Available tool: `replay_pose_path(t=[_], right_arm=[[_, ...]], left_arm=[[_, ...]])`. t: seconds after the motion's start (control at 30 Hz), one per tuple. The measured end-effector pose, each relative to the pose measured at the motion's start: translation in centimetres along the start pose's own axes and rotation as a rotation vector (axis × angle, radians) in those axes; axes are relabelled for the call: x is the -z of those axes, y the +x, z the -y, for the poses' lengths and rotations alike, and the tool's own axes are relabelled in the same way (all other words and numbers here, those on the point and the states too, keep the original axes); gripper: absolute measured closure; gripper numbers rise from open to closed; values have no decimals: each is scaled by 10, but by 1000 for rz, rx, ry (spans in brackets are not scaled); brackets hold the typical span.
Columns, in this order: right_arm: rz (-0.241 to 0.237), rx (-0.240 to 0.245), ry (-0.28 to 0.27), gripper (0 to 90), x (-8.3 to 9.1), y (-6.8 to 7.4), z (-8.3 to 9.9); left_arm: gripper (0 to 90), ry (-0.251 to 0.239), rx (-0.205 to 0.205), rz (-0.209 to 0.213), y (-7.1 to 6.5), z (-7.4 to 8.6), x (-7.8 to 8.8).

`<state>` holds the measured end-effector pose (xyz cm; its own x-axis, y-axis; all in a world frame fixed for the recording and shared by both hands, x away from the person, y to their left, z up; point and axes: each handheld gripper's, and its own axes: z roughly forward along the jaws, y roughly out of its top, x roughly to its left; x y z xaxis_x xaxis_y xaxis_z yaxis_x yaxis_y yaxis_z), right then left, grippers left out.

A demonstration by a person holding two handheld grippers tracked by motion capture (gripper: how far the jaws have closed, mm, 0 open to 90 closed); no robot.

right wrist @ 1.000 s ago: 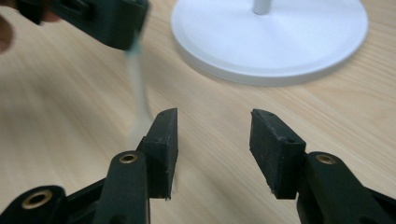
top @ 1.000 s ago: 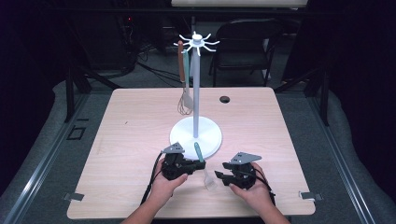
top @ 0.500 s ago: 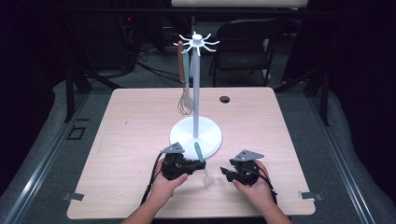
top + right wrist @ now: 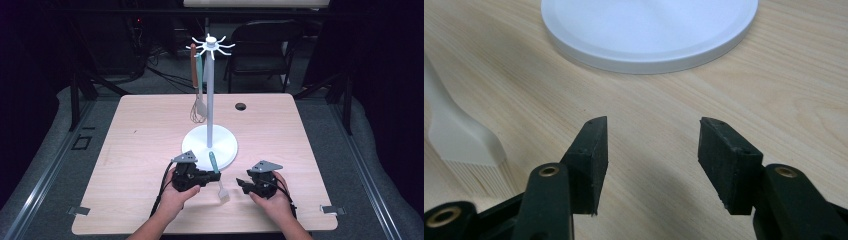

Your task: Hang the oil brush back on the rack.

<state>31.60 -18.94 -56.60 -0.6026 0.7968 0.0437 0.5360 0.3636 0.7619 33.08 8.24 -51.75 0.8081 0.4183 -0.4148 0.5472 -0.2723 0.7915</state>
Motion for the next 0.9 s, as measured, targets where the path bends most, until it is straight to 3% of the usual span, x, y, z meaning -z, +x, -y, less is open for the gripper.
replay_pose_path(t=[0.2, 0.47, 0.63, 0.9], right_arm=[[5, -3, -3, 446, 1, -4, 1], [1, -6, -9, 441, -3, -5, 1], [-8, -16, 0, 432, -4, -5, 1], [-5, -17, 3, 431, -4, -6, 2]], left_arm=[[847, -33, -25, -26, 3, -22, 14], [848, -16, -84, -99, 5, -66, 35], [848, 1, -135, -122, -2, -95, 48], [848, 25, -181, -131, -16, -138, 58]])
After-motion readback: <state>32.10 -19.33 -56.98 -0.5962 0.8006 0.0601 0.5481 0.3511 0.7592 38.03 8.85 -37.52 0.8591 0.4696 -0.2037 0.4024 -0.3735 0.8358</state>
